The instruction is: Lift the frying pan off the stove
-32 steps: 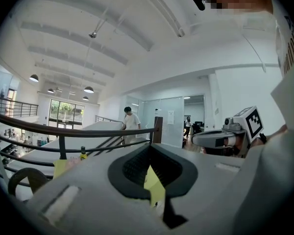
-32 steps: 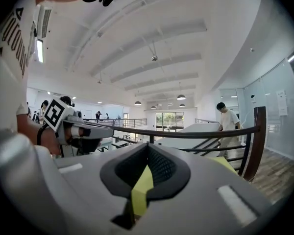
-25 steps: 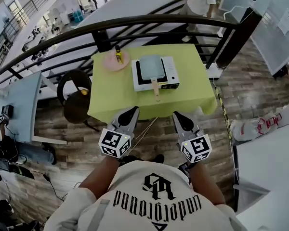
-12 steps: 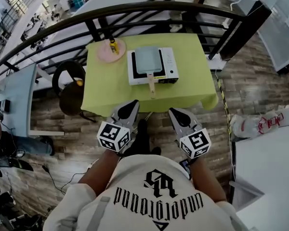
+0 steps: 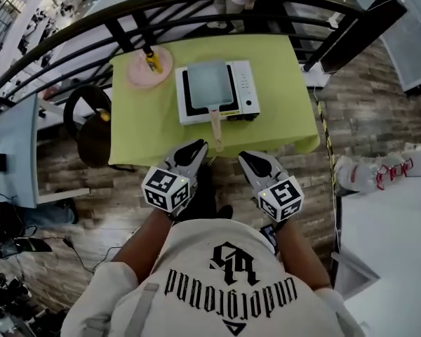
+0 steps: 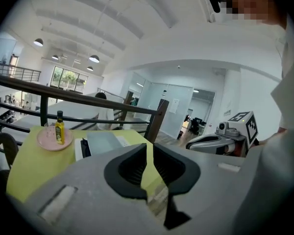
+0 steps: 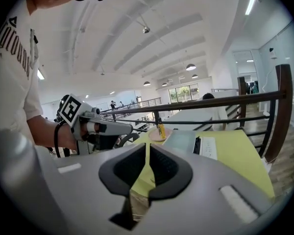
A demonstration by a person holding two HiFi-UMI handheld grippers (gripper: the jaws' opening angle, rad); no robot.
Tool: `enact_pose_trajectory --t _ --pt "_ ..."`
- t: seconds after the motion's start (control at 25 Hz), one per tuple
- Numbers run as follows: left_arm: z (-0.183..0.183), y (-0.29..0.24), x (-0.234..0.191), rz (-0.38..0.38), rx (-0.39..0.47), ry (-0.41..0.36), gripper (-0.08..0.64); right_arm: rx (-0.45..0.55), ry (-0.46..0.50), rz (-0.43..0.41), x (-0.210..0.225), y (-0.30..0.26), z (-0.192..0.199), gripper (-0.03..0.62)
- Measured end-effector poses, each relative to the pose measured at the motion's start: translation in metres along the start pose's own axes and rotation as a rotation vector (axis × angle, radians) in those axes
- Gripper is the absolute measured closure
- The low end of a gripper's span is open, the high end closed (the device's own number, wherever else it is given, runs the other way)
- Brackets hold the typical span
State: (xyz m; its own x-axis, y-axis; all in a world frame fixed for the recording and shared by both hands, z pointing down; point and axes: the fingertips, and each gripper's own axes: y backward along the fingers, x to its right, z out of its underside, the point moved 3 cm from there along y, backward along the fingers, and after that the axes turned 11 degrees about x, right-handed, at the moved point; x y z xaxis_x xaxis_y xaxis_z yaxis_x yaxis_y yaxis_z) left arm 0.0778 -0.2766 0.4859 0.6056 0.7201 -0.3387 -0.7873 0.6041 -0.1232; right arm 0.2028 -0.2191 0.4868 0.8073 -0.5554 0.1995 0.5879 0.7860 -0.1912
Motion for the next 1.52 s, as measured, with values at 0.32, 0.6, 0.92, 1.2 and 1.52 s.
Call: enact_pose_trajectory --t 0.32,0.6,0.92,1.2,1.52 --pt "0.036 -0.04 -0.05 0.021 -0.082 0.186 0.423 -0.131 -0.123 -0.034 0.035 -0.05 0.042 0.466" --pt "0.072 -0.067 -0.078 0.069 -0.169 0.323 0.341 -0.24 -0.253 -0.091 0.051 -0.082 0.087 0.414" --pt "0.105 -0.099 -0.104 0.129 -0.241 0.508 0.302 -0.308 -0.408 -0.116 0.069 -0.109 0.119 0.388" --pt "0.139 -0.117 -0.116 0.199 -0.33 0.622 0.273 -0.388 -0.553 -0.237 0.063 -0.125 0.145 0.363" --pt "0.161 -0.134 -0.118 0.279 -0.355 0.738 0.268 -0.413 -0.692 -0.343 0.058 -0.143 0.166 0.359"
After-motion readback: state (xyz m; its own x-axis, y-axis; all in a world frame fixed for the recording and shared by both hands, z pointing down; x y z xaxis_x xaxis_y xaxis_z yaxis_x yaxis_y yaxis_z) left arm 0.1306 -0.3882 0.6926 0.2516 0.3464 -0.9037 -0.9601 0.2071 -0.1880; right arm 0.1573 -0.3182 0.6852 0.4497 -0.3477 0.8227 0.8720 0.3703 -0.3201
